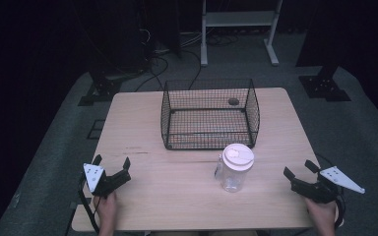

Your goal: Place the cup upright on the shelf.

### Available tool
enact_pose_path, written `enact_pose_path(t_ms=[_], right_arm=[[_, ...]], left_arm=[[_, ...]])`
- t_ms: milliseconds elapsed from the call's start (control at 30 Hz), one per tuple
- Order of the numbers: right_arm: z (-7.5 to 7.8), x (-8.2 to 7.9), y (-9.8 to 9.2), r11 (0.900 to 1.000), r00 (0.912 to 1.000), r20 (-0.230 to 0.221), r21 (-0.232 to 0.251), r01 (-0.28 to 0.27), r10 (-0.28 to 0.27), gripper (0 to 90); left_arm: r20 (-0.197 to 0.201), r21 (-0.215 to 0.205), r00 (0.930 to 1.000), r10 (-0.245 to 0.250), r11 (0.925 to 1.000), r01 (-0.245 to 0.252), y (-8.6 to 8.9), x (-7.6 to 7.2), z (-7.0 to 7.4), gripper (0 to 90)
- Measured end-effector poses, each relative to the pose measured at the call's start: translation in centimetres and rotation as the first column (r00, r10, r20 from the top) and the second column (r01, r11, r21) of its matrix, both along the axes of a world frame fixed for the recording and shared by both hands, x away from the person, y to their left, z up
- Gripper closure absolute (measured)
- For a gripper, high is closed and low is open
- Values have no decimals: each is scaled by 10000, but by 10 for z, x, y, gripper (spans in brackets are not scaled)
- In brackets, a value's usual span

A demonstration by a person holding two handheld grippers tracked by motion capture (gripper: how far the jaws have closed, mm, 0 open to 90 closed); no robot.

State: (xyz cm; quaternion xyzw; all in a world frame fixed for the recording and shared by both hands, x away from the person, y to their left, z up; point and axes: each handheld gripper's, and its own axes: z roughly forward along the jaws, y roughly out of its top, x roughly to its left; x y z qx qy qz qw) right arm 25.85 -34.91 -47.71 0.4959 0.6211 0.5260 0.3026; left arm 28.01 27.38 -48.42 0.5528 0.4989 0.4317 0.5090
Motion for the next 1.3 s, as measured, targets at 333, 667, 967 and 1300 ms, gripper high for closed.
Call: enact_pose_path(t_ms=[333, 667, 967, 1300], right_arm=[[8, -4, 2, 9995, 9997, 103, 220, -232, 230, 90], [28, -16, 16, 9899, 9898, 122, 37, -1418, 1417, 26], [52, -22, 30, 9762, 9760, 249, -205, -2159, 2163, 24], [64, -21, 54, 9568, 9569, 367, -513, -2861, 2881, 20]], left_arm=[[36, 77, 10000, -54, 10000, 53, -1, 0, 0, 0], [24, 89, 9999, -110, 9999, 110, -2, 0, 0, 0], [38, 53, 9999, -95, 9999, 95, -1, -1, 0, 0], [43, 49, 9999, -101, 9999, 101, -1, 0, 0, 0]])
